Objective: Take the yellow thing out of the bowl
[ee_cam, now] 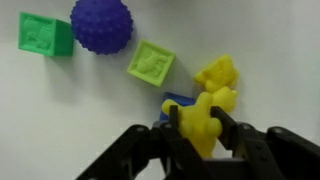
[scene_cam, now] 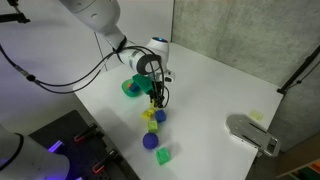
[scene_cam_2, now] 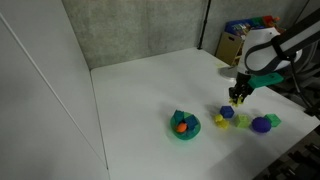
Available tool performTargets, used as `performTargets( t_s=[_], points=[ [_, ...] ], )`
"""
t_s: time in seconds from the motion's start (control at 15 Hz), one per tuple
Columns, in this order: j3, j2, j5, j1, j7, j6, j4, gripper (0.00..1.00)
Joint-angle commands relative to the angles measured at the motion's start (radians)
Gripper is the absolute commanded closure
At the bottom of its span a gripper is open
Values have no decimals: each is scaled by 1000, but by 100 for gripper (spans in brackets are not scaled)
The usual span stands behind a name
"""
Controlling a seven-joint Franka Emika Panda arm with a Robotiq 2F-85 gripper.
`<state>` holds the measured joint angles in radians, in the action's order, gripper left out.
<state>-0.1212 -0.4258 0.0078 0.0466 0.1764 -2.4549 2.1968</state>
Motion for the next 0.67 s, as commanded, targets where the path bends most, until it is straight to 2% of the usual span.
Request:
performTargets(
  t_s=[0.0,0.07,0.33,0.6],
  points=[
    [-21,18,-24,-22,53,5,5,36],
    [-23,23,-23,-25,55,9,8,31],
    [-25,68,-30,-21,62,24,29,1],
    [-16,160,-41,-20,45,84,61,0]
  ],
)
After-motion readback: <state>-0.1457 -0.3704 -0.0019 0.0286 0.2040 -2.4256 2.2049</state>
